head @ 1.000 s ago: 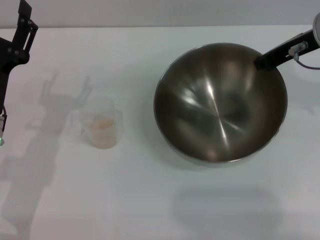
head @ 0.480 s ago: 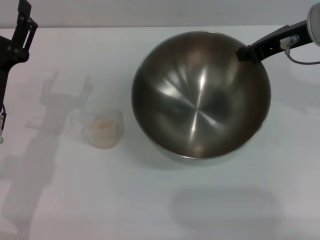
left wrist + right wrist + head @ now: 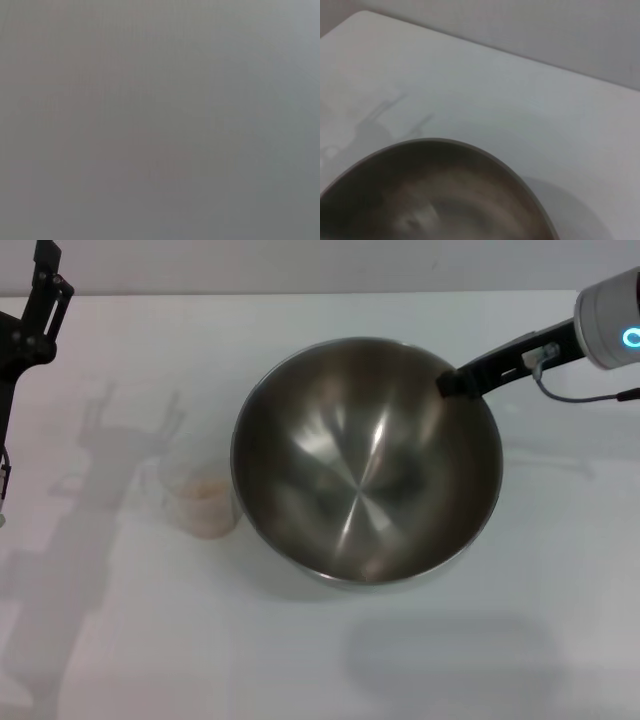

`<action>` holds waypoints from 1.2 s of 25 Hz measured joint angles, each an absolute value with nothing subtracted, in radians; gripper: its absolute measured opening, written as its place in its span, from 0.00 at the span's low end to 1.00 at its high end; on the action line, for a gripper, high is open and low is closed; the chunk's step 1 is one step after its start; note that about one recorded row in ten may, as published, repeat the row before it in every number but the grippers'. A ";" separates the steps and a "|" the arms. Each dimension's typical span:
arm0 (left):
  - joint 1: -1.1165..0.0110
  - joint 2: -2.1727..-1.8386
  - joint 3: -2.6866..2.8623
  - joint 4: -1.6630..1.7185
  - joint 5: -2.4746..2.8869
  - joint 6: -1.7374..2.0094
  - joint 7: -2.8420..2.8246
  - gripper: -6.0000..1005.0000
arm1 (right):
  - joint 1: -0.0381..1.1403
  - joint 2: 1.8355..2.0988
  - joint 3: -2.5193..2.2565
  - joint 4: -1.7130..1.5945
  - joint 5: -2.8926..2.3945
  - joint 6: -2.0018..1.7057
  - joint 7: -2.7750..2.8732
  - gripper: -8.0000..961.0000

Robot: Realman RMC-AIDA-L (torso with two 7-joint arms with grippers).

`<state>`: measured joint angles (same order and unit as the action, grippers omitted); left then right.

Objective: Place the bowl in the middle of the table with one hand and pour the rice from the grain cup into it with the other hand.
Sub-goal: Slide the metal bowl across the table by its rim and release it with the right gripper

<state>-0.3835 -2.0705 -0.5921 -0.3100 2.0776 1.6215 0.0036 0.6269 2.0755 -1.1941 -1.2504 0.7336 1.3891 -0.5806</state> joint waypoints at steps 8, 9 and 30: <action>-0.386 -2.072 -0.592 -0.310 2.080 1.621 0.003 0.78 | 0.645 2.075 -1.195 -1.156 0.735 1.360 -0.602 0.03; -0.386 -2.072 -0.592 -0.310 2.080 1.621 0.003 0.78 | 0.645 2.075 -1.195 -1.156 0.735 1.360 -0.602 0.03; -0.392 -2.074 -0.585 -0.319 2.080 1.622 0.003 0.77 | 0.686 2.075 -1.201 -1.091 0.753 1.315 -0.624 0.07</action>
<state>-0.3916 -2.0740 -0.5850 -0.3192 2.0800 1.6221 0.0030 0.6861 2.0754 -1.2005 -1.0914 0.7527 1.3152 -0.6240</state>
